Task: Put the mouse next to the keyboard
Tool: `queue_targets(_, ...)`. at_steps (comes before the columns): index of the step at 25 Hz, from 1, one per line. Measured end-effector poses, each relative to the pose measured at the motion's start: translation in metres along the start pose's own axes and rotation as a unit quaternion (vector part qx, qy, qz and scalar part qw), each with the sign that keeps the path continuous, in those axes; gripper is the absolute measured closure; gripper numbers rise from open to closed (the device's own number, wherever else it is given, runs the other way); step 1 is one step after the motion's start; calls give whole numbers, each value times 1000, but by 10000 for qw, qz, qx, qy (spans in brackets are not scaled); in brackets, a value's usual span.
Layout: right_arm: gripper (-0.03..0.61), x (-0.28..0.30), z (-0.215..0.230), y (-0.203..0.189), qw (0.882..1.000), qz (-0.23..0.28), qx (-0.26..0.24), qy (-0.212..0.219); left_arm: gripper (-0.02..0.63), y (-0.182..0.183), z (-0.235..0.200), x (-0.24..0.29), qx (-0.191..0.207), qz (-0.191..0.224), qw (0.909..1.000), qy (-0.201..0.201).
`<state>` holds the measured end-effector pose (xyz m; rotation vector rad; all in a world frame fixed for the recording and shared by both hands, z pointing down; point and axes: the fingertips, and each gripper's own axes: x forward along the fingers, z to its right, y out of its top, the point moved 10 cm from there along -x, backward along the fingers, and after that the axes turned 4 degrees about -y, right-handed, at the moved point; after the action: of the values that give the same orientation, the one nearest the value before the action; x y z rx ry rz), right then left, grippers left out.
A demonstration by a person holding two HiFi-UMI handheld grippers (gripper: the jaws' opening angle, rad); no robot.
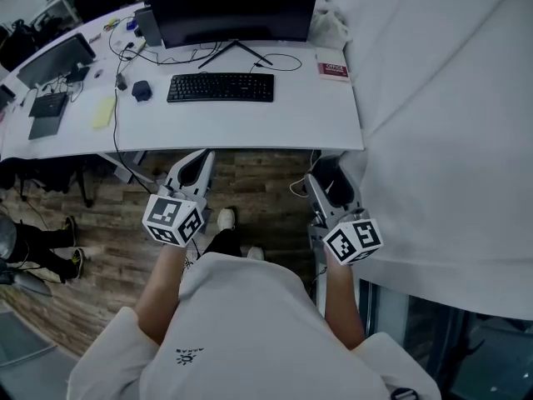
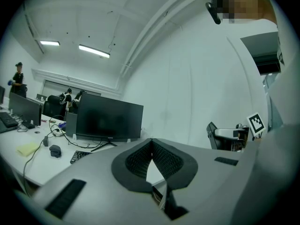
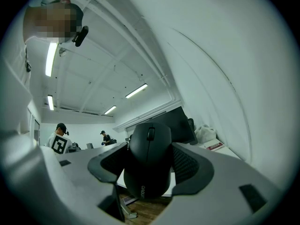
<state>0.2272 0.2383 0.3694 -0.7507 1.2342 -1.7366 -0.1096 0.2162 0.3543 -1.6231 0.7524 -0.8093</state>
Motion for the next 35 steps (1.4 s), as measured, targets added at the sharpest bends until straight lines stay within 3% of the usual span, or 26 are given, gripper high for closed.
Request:
queue_targets(12,282,37,1,-14,9999,-113,50,-16,601,-10,-34,29,-103,-113,9999,7)
queue_targets(35,282,208,20,-5,9955,-342,-85,-884,603,26,-175,177,-161,-391,9913,-1250)
